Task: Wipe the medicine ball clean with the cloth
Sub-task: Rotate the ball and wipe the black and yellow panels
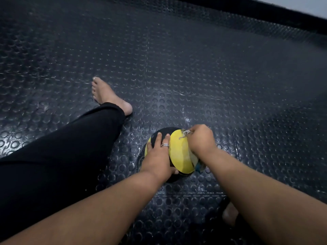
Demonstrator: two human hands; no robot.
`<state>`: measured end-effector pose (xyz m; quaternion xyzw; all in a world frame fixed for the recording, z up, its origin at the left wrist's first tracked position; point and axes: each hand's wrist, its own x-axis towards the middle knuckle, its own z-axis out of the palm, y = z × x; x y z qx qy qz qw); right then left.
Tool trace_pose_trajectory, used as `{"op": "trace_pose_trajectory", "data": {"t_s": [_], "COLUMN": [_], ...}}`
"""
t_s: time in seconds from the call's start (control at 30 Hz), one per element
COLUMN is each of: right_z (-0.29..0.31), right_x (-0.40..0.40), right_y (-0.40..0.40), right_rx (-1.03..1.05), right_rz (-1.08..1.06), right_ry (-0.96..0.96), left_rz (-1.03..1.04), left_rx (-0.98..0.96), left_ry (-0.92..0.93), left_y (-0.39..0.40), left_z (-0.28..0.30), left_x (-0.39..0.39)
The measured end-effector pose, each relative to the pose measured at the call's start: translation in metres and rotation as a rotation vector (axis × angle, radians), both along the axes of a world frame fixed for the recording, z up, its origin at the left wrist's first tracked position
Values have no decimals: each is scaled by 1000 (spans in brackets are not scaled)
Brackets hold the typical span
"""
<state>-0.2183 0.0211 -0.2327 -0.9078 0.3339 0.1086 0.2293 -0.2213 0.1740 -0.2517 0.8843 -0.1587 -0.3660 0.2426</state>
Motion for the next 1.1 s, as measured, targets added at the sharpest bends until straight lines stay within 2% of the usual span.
{"op": "trace_pose_trajectory", "data": {"t_s": [0.17,0.23,0.37,0.57,0.63,0.77,0.87,0.97,1.03,1.1], "right_z": [11,12,1,13,7,4,16,20,14,10], "right_x": [-18,-16,3,-27,-24,-14,-11,-5,-8,-12], "right_y": [32,21,3,51,31,-30,-35,0,25,36], "right_rx": [21,5,28,58,-7,-61,-8,2,-29,-33], "right_rz": [308,289,15,303,269,26,-43,135,342,414], "right_ry": [-97,-65,6,-150,-141,153,46,-60,8,55], "left_rz": [19,9,-11,44,28,-26,-16,-31,-46,-53], "left_rx": [20,29,40,-15,-10,21,-2,16,15,15], "left_ry": [24,17,18,21,19,14,17,-1,-19,-28], "left_y": [8,7,0,5,1,0,4,1,-2,-1], "left_z": [-3,-1,2,-5,-1,2,1,2,2,-1], "left_x": [6,6,5,19,19,14,17,16,12,11]}}
